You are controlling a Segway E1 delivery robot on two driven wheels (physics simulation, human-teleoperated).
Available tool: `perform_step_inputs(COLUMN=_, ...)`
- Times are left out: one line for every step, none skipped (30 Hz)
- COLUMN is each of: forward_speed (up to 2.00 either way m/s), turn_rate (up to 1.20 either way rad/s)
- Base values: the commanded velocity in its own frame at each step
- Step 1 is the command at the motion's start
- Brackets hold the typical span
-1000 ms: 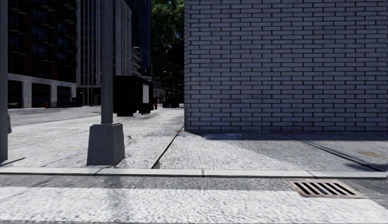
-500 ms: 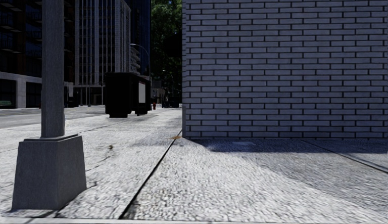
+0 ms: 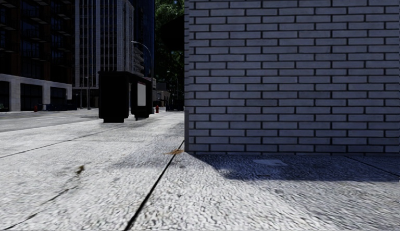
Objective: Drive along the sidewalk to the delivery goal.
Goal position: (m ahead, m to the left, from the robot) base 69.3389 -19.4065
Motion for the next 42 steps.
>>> perform_step_inputs(forward_speed=1.46, turn_rate=0.18)
perform_step_inputs(forward_speed=1.42, turn_rate=0.19)
perform_step_inputs(forward_speed=1.41, turn_rate=0.22)
perform_step_inputs(forward_speed=1.41, turn_rate=0.22)
perform_step_inputs(forward_speed=1.39, turn_rate=0.26)
perform_step_inputs(forward_speed=1.38, turn_rate=0.35)
perform_step_inputs(forward_speed=1.37, turn_rate=0.39)
perform_step_inputs(forward_speed=1.37, turn_rate=0.4)
perform_step_inputs(forward_speed=1.37, turn_rate=0.4)
perform_step_inputs(forward_speed=1.37, turn_rate=0.4)
perform_step_inputs(forward_speed=1.37, turn_rate=0.41)
perform_step_inputs(forward_speed=1.37, turn_rate=0.41)
perform_step_inputs(forward_speed=1.37, turn_rate=0.41)
perform_step_inputs(forward_speed=1.37, turn_rate=0.41)
perform_step_inputs(forward_speed=1.37, turn_rate=0.42)
perform_step_inputs(forward_speed=1.37, turn_rate=0.46)
perform_step_inputs(forward_speed=1.37, turn_rate=0.48)
perform_step_inputs(forward_speed=1.37, turn_rate=0.48)
perform_step_inputs(forward_speed=1.37, turn_rate=0.48)
perform_step_inputs(forward_speed=1.37, turn_rate=0.48)
perform_step_inputs(forward_speed=1.37, turn_rate=0.49)
perform_step_inputs(forward_speed=1.37, turn_rate=0.54)
perform_step_inputs(forward_speed=1.37, turn_rate=0.54)
perform_step_inputs(forward_speed=1.37, turn_rate=0.56)
perform_step_inputs(forward_speed=1.37, turn_rate=0.56)
perform_step_inputs(forward_speed=1.37, turn_rate=0.57)
perform_step_inputs(forward_speed=1.37, turn_rate=0.57)
perform_step_inputs(forward_speed=1.37, turn_rate=0.57)
perform_step_inputs(forward_speed=1.37, turn_rate=0.57)
perform_step_inputs(forward_speed=1.37, turn_rate=0.57)
perform_step_inputs(forward_speed=1.37, turn_rate=0.57)
perform_step_inputs(forward_speed=1.37, turn_rate=0.57)
perform_step_inputs(forward_speed=1.37, turn_rate=0.57)
perform_step_inputs(forward_speed=1.37, turn_rate=0.57)
perform_step_inputs(forward_speed=1.37, turn_rate=0.57)
perform_step_inputs(forward_speed=1.37, turn_rate=0.57)
perform_step_inputs(forward_speed=1.37, turn_rate=0.57)
perform_step_inputs(forward_speed=1.37, turn_rate=0.57)
perform_step_inputs(forward_speed=1.37, turn_rate=0.57)
perform_step_inputs(forward_speed=1.37, turn_rate=0.57)
perform_step_inputs(forward_speed=1.37, turn_rate=0.57)
perform_step_inputs(forward_speed=1.37, turn_rate=0.57)
